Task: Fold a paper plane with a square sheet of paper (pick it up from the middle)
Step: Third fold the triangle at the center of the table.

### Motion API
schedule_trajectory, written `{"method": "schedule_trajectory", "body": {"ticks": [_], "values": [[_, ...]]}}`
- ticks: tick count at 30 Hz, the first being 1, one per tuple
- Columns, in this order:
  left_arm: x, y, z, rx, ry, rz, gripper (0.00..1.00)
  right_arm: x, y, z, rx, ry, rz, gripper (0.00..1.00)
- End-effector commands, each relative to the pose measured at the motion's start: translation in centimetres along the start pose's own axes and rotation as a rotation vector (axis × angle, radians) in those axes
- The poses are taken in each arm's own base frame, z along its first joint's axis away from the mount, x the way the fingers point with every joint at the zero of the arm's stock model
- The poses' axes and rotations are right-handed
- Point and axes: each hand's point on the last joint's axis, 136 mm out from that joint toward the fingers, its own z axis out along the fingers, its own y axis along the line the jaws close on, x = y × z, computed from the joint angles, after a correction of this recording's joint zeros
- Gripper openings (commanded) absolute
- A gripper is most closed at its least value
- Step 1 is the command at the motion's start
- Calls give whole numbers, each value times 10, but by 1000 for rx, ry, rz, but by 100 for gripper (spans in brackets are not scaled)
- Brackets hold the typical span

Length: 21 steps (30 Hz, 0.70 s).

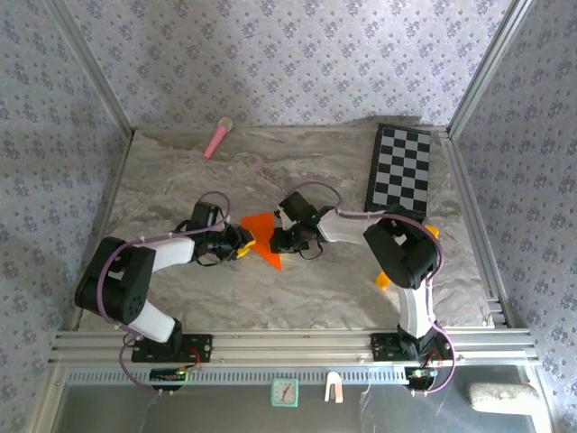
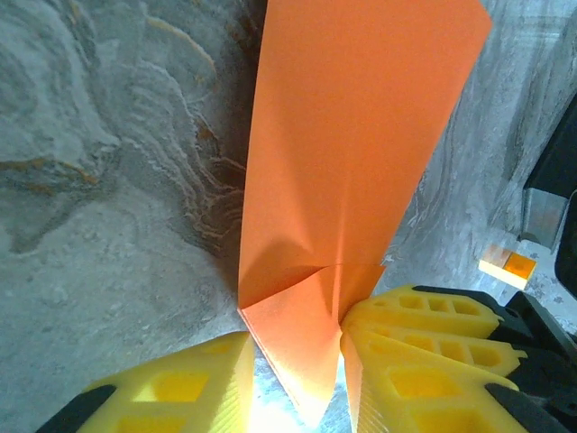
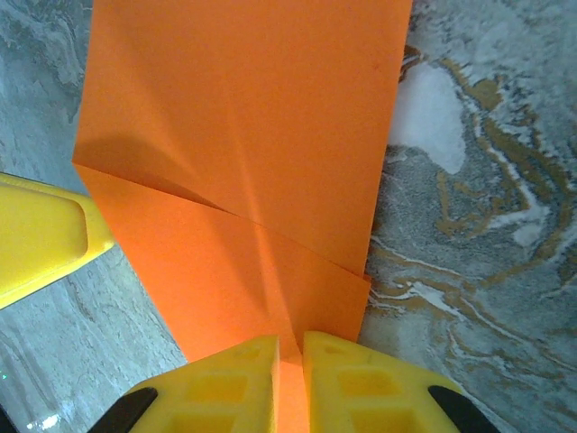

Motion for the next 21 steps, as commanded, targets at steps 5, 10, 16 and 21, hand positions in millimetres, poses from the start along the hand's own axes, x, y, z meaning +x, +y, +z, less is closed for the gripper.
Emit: {"method": "schedule_trajectory", "body": {"ticks": [5, 10, 16, 21], "values": [[-4, 13, -12, -95, -27, 16, 36, 10, -15, 8, 36, 45, 13, 16], [-5, 5, -12, -63, -21, 30, 30, 10, -16, 9, 36, 47, 12, 16], [-7, 1, -3, -38, -1, 25, 27, 10, -17, 10, 37, 49, 14, 16], [-7, -6, 3, 7, 18, 23, 23, 11, -17, 10, 37, 50, 15, 16]]}}
